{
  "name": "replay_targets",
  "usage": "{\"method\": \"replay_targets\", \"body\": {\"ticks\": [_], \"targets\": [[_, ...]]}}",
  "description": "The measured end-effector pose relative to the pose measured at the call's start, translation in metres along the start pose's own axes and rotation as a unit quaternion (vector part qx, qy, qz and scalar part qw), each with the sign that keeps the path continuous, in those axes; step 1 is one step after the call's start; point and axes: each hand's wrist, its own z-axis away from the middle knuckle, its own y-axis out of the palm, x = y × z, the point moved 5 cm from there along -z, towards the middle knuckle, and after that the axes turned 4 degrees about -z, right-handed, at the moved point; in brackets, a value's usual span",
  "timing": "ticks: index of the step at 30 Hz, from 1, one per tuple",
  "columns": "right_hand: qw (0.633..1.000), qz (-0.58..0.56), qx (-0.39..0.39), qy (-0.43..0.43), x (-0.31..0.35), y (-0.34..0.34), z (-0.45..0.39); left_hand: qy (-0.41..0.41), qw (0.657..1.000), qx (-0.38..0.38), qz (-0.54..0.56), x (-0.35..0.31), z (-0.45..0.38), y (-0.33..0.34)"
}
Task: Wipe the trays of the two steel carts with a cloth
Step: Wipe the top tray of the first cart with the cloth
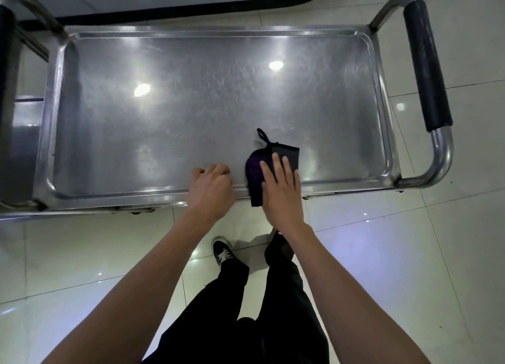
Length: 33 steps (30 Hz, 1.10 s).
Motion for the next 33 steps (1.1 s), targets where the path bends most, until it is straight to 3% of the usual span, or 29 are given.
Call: {"method": "replay_targets", "body": {"ticks": [6,9,14,18,23,28,33], "targets": [[0.995,0.005,-0.022,0.100,-0.073,-0.028,0.007,-0.003,0.999,-0.025,-0.034,-0.023,-0.017,-0.010],[0.990,0.011,-0.023,0.141,-0.105,-0.041,0.009,0.038,0.998,-0.047,-0.015,-0.058,-0.034,-0.016],[0.979,0.001,-0.039,0.199,-0.151,-0.062,0.010,0.131,0.991,-0.017,0.018,-0.141,-0.068,-0.022],[0.960,-0.013,-0.061,0.272,-0.192,-0.083,0.006,0.153,0.988,0.018,-0.011,-0.188,-0.096,-0.022],[0.951,-0.020,-0.085,0.296,-0.219,-0.103,-0.010,0.167,0.985,0.027,-0.027,-0.222,-0.121,-0.025],[0.960,-0.029,-0.079,0.267,-0.216,-0.105,-0.019,0.151,0.987,0.042,-0.024,-0.230,-0.143,-0.031],[0.994,-0.021,-0.082,0.072,-0.235,-0.107,-0.005,0.127,0.991,0.045,-0.005,-0.222,-0.163,-0.034]]}}
